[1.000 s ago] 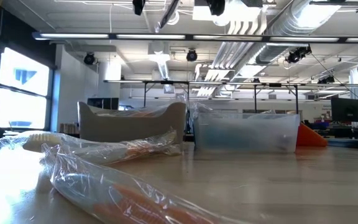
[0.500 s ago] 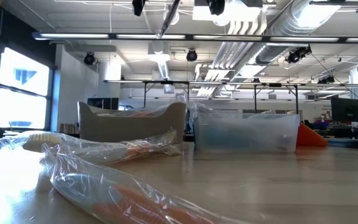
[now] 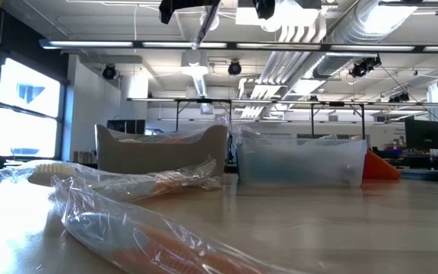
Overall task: Pick & Place Toothbrushes
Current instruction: Put the purple toothbrush into the transparent bin
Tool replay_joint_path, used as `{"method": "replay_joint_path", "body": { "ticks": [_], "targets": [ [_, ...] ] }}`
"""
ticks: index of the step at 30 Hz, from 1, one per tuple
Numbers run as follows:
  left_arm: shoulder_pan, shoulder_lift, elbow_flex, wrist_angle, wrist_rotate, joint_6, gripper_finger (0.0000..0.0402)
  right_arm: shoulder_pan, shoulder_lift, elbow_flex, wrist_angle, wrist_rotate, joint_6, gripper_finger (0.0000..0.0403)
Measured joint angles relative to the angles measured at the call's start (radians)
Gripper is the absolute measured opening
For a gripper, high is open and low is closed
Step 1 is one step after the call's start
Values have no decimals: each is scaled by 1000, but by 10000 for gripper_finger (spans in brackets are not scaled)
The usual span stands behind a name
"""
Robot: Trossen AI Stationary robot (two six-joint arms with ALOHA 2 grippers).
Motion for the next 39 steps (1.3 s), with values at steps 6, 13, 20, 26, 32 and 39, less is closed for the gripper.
{"method": "replay_joint_path", "body": {
  "ticks": [6, 13, 20, 26, 32, 39],
  "targets": [
    [0, -33, 0, -31, 0, 5, 126, -4, -3, 0, -61, 3, 0, 8],
    [0, -133, 1, -116, -3, 7, 127, -27, -30, 0, -223, 48, -4, 8],
    [0, -174, 1, -182, -53, -15, 127, -28, -27, 63, -559, 139, -20, 8],
    [0, -170, 1, -211, -64, -16, 127, -15, -14, 133, -806, 211, -5, 8],
    [0, -169, 1, -211, -64, -23, 127, -14, -1, 120, -925, 217, 4, 8],
    [0, -169, 1, -211, -63, -24, 127, 2, 84, 120, -970, 187, 2, 8]
  ]
}}
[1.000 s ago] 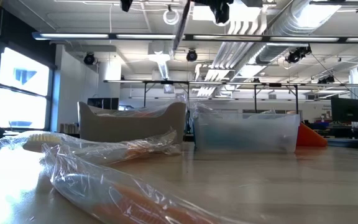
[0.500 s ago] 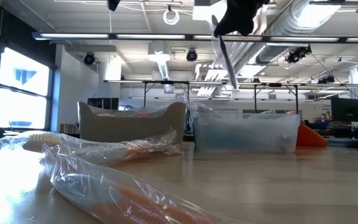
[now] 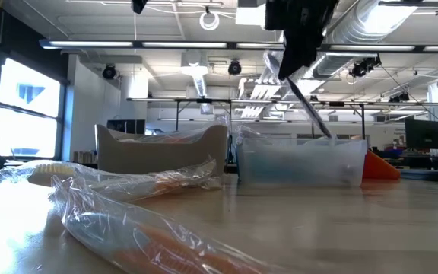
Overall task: Pick & Place Toothbrushes
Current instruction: Put the purple toothbrush into the transparent bin
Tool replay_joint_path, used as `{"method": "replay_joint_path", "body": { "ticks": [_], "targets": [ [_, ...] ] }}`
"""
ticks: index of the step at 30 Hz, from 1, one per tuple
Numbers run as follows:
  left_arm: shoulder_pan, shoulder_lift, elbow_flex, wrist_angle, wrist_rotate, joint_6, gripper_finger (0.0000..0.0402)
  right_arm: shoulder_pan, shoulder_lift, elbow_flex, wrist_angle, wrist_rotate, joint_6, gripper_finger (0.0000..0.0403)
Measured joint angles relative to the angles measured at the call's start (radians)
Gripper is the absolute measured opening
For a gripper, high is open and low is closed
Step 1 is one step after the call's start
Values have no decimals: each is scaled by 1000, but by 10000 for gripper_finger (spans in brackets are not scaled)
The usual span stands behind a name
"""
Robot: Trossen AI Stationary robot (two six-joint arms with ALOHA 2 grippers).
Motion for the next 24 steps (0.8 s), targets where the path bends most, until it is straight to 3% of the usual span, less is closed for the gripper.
{"method": "replay_joint_path", "body": {
  "ticks": [11, 19, 24],
  "targets": [
    [0, 0, 0, -41, 0, -31, 127, 43, 178, 0, -3, 4, -74, 8],
    [0, 0, -1, -45, 0, -48, 127, 44, 219, 0, 15, 6, -89, 9],
    [0, 0, -1, -44, 0, -49, 127, 41, 218, 0, 23, 4, -86, 53]
  ]
}}
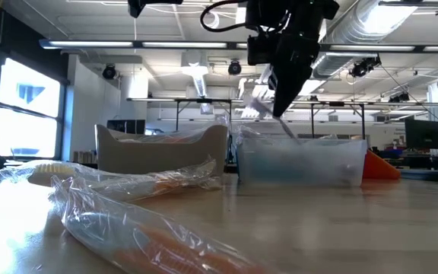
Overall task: Pick & Place Toothbrushes
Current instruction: Put the purple toothbrush into the transparent bin, then put the orange toothbrush into the gray bin
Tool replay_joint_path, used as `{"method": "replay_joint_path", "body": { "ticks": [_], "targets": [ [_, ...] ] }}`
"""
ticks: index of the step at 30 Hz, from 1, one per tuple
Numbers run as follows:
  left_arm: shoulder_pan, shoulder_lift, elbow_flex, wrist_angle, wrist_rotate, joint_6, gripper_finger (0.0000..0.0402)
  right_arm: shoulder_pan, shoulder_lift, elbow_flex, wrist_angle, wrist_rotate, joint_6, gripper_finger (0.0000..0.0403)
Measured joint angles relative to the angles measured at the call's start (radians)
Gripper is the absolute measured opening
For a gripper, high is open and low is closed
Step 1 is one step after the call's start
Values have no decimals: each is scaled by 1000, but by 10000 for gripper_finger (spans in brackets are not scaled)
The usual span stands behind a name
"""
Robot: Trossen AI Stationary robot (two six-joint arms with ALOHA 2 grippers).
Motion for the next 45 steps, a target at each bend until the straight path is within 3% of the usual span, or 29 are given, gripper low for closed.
{"method": "replay_joint_path", "body": {
  "ticks": [7, 13, 20, 37, 45],
  "targets": [
    [0, 0, 0, 0, 0, -22, 127, 1, -9, 0, -20, -1, -19, 135],
    [0, 0, 0, -1, 0, -22, 127, 1, -66, 4, -26, 2, -22, 152],
    [0, 0, 0, 0, 0, -22, 127, 1, -184, 49, -9, -4, -22, 116],
    [-9, 0, 0, -6, 18, -31, 127, 1, -456, 70, 300, -4, -56, 7],
    [-87, 5, -1, -7, -61, -49, 127, 1, -582, 70, 302, -1, -55, 4]
  ]
}}
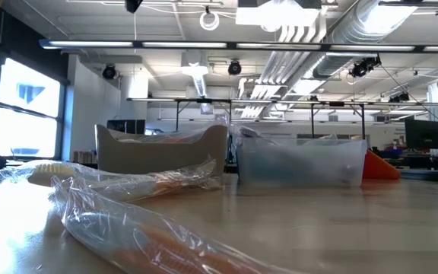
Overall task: Pick & Place Toothbrushes
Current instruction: Put the orange toothbrush into the gray bin
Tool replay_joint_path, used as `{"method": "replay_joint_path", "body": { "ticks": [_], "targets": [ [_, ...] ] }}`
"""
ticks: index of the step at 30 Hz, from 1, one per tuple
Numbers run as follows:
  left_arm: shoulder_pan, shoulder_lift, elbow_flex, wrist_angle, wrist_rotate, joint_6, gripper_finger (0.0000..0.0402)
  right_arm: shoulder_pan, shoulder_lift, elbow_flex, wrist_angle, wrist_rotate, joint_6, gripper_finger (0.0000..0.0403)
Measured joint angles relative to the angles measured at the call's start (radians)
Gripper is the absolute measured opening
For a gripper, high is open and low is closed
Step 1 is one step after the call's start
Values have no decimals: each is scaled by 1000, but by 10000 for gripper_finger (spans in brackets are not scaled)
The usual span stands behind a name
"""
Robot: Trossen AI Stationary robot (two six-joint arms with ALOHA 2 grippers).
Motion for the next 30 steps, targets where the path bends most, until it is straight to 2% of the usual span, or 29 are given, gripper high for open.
{"method": "replay_joint_path", "body": {
  "ticks": [5, 16, 25, 30],
  "targets": [
    [-79, 0, 0, -1, -114, -38, 111, 0, -53, 0, -32, -7, 6, 4],
    [-264, 44, 3, -18, -168, -200, 9, 0, -84, 0, -110, -23, 7, 4],
    [-354, 114, 3, -27, -269, -393, 1, 0, -77, 0, -112, -26, 0, 4],
    [-381, 181, 30, -102, -279, -497, 0, 0, -76, 0, -125, -26, -1, 4]
  ]
}}
